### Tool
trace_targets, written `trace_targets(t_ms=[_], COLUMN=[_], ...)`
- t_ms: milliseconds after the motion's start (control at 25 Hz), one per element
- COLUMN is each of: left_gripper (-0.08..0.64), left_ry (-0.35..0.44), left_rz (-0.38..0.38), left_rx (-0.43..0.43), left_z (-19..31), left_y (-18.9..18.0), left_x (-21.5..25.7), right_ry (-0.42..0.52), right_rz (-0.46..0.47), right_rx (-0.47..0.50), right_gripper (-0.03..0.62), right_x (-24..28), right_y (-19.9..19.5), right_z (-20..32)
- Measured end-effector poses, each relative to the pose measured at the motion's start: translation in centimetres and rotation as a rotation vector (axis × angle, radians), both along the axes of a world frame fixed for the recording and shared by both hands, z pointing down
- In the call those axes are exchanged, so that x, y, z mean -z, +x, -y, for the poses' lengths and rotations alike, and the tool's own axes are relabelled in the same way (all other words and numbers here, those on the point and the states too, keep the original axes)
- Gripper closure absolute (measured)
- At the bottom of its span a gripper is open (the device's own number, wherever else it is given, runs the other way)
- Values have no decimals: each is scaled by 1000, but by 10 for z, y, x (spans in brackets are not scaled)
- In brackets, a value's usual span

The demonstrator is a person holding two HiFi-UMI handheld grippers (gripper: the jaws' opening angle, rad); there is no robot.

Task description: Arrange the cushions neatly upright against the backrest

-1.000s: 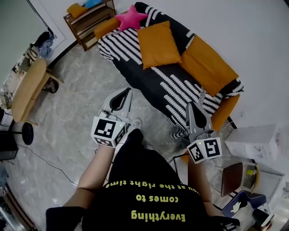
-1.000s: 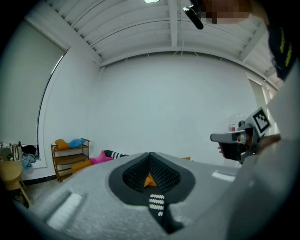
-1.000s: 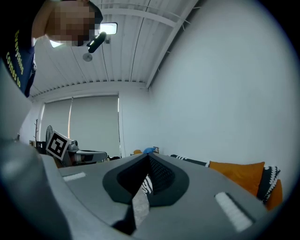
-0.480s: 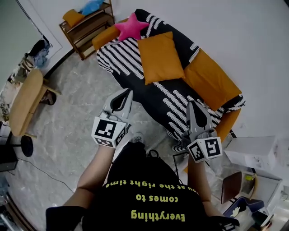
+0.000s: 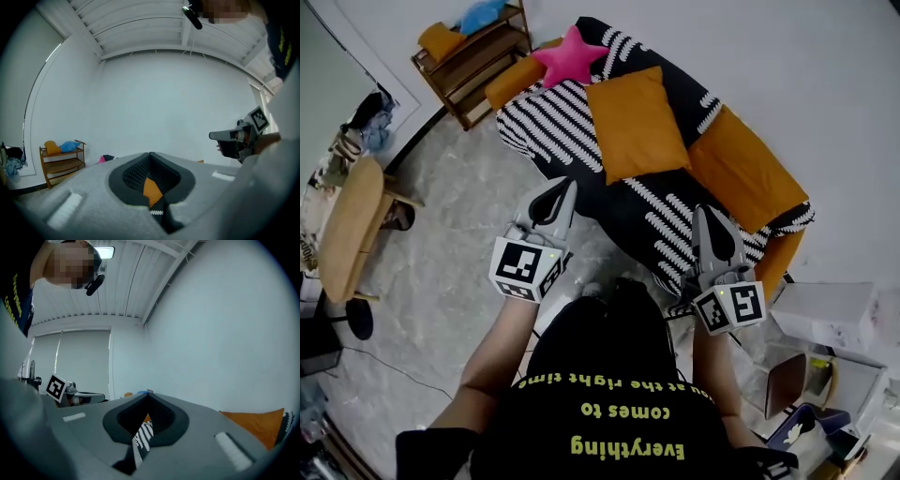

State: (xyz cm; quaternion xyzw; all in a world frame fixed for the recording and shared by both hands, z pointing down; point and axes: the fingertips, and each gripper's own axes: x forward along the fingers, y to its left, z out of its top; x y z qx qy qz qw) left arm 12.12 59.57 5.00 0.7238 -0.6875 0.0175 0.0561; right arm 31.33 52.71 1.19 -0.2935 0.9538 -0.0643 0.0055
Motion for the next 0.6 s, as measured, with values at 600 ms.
trace_targets(t_ms=[600], left_gripper=[560], left_ry=[-26], left_rz=[-21], left_rx=[109], left_z=[103], left_y=[-84], left_x=[-15], right_ry=[-62], right_rz=[12], right_rx=[149], right_gripper=[581], right_x=[-25], right_y=[-115], right_z=[122])
